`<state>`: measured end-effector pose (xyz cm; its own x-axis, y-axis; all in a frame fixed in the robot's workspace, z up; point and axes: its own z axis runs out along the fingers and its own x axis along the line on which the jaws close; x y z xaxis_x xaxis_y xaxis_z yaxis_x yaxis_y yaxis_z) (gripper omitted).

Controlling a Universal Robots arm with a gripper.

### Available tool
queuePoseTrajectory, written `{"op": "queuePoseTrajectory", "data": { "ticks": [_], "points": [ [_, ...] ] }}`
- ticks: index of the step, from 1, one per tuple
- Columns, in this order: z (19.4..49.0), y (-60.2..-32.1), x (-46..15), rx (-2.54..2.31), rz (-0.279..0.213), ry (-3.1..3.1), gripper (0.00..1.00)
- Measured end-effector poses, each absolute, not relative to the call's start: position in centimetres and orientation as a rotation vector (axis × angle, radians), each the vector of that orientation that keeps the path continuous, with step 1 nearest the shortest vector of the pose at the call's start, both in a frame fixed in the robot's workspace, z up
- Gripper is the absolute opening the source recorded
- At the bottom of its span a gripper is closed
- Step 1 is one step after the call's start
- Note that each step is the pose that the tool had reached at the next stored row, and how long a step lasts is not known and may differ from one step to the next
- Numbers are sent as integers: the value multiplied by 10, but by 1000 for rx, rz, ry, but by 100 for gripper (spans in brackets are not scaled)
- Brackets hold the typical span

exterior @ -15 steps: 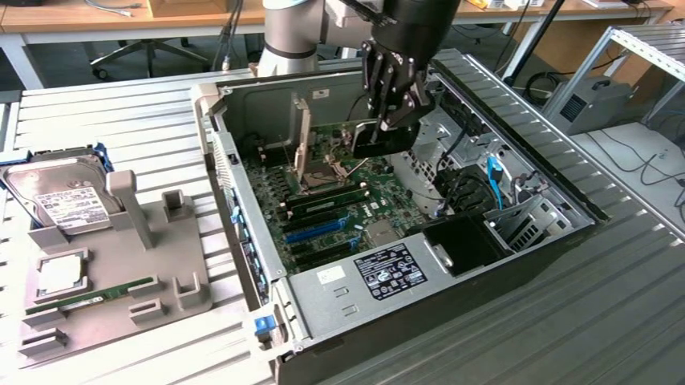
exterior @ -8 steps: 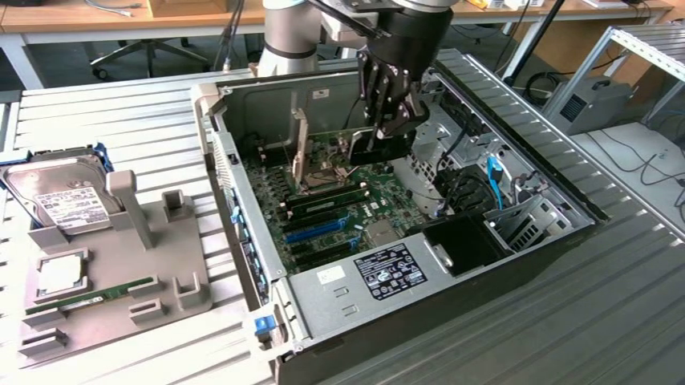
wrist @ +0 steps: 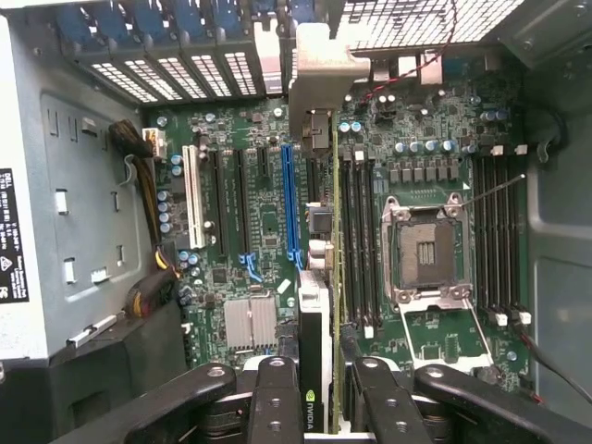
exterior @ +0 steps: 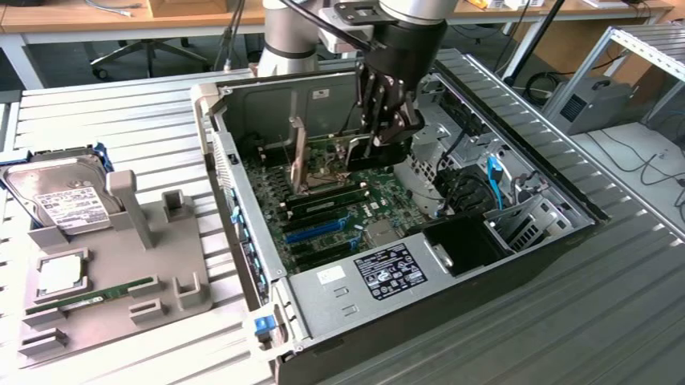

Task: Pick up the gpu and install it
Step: 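Insert the gpu into the slot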

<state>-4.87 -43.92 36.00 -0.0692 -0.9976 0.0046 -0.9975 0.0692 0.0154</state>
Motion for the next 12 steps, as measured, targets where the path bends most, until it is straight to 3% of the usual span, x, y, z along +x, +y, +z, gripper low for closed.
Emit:
{"op": "queuePoseTrajectory", "data": {
  "ticks": [12],
  "points": [
    [351, -439, -49, 2148, -15, -2276, 27]
  ]
}}
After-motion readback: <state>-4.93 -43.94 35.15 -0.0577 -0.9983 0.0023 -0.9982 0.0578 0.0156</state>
